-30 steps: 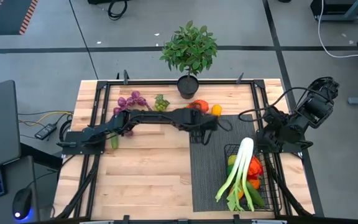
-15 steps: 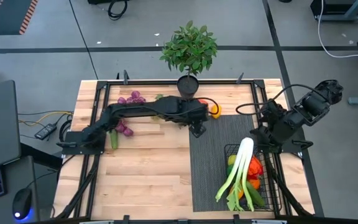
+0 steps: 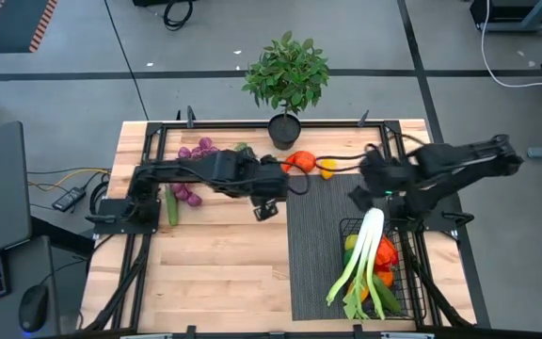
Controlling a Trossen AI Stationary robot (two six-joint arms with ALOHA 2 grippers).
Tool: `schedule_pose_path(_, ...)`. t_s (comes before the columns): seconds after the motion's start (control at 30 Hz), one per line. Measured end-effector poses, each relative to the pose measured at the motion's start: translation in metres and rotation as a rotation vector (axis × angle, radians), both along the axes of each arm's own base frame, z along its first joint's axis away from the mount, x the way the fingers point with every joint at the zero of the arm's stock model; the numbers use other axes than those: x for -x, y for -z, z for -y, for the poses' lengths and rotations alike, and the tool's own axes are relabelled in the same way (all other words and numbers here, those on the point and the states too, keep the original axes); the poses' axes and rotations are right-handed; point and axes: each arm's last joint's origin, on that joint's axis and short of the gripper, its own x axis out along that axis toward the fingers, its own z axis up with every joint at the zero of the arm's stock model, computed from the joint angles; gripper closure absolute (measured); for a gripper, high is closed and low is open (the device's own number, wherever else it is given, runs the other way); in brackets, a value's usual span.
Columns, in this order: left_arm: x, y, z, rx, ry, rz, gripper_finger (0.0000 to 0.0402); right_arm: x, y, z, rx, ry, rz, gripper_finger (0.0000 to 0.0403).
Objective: Build produce basket
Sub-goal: Put the mango into the black wire basket
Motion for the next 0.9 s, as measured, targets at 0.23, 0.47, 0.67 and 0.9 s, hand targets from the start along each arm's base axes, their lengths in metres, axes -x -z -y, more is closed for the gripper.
schedule_pose_path(0.23, 0.045, -0.022, -0.016, -0.023, 0.122, -0.007, 0.0246, -0.048, 0.023, 0.025, -0.122, 0.088, -0.093, 0.0054)
schedule_pose_path(0.47, 0.102, -0.004, -0.040, 0.114, 0.145, 0.293, 0.0262, -0.065, 0.033, 0.047, -0.145, 0.202, -0.088, 0.0054)
schedule_pose_path(0.67, 0.129, 0.021, -0.045, 0.226, 0.109, 0.593, 0.0267, -0.081, 0.049, 0.081, -0.113, 0.309, -0.120, 0.0055)
schedule_pose_path(0.9, 0.128, 0.022, -0.038, 0.340, 0.038, 0.804, 0.0263, -0.102, 0.086, 0.125, -0.148, 0.368, -0.241, 0.0055)
